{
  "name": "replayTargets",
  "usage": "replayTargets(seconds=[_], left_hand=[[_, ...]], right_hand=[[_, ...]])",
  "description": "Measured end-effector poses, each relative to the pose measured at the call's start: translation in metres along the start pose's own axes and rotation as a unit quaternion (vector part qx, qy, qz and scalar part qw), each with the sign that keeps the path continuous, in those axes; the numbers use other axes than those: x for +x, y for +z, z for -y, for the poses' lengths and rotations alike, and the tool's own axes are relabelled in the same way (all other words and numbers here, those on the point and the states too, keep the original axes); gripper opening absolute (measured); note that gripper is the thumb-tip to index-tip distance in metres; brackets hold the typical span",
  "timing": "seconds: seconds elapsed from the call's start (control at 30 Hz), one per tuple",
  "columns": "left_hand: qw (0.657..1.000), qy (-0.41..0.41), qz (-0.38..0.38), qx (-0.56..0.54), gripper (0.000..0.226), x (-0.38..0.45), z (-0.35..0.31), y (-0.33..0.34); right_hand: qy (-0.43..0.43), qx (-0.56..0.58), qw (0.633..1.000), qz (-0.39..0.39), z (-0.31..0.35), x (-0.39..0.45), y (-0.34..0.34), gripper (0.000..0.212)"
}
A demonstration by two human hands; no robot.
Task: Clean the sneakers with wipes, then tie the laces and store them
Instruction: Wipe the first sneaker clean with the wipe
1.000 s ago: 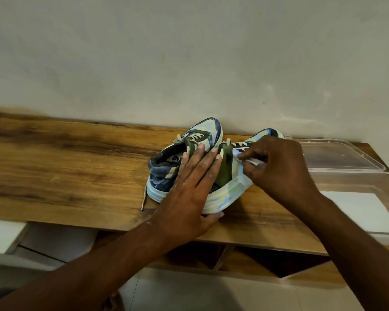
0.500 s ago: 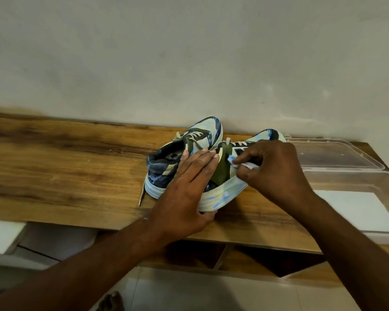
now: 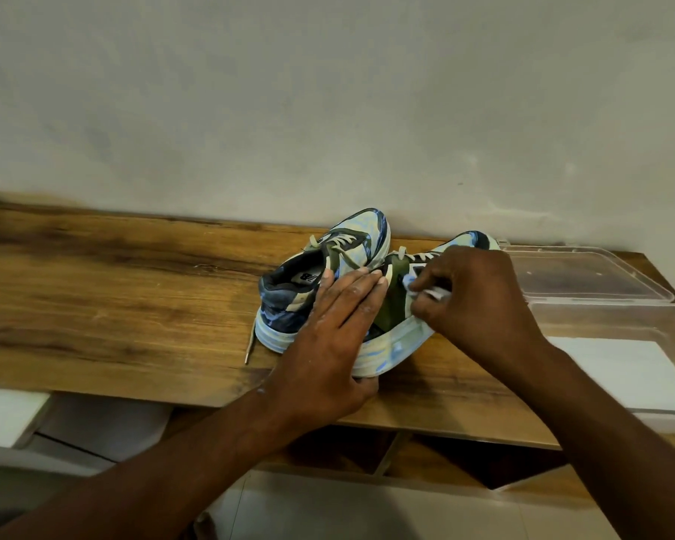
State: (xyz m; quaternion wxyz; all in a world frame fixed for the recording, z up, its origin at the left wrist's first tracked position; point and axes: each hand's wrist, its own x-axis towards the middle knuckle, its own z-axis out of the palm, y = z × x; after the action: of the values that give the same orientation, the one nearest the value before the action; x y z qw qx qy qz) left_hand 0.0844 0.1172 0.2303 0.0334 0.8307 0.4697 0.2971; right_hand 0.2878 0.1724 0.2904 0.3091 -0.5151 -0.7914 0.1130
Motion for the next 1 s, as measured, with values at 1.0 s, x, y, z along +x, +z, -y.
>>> replayTargets(seconds=[1.0], left_hand=[[0.993,-0.059,-0.017,-0.101,0.122,0.000,-0.001,-0.005]], right_hand=[[-0.022,-0.010,1.000,-0.006,0.001,-0.001,-0.005,0.019]])
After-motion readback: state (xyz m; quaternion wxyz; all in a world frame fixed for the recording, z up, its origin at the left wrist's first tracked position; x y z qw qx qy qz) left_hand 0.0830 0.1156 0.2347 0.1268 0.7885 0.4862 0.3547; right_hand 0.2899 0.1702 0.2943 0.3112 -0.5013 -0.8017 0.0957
